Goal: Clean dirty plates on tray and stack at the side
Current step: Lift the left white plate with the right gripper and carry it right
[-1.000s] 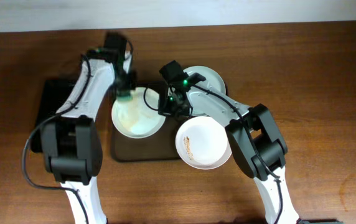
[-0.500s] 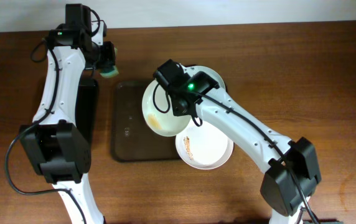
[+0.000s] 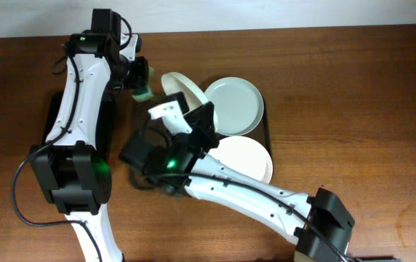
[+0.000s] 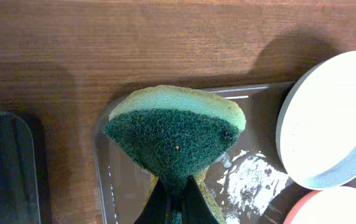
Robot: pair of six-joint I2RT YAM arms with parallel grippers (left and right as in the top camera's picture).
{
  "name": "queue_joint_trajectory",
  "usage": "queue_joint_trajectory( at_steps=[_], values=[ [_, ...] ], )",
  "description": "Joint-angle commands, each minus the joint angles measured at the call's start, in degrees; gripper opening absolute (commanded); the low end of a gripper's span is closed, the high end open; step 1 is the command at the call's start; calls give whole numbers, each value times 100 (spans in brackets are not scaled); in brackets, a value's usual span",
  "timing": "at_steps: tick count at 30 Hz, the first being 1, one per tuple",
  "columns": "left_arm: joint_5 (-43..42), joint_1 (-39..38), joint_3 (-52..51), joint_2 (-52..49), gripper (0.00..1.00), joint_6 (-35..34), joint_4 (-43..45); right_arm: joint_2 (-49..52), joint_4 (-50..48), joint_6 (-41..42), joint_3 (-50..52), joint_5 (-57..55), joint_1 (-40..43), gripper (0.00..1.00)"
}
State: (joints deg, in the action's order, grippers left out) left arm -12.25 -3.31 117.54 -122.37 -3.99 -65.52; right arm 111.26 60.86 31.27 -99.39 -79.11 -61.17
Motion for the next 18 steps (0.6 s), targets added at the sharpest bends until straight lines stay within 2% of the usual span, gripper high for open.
queue_joint_trajectory(
  at_steps=[1,6,8,11,14,18],
  values=[
    [-83,22,70,44,1,-33,50,-107,0,46,-68,-713,-186,4],
    [-72,28,70,44,1,-33,50,-107,173,52,-68,-463,-262,4],
    [2,59,70,44,1,-33,48,-107,461,72,-68,885,-238,4],
    [2,63,70,44,1,-33,61,-109,660,437,-70,1576,-168,4],
    [2,63,70,44,1,-33,70,-109,649,791,-68,3257,114,4],
    [2,61,70,44,1,-31,74,-382,769,868,-70,3676,682,4]
  ],
)
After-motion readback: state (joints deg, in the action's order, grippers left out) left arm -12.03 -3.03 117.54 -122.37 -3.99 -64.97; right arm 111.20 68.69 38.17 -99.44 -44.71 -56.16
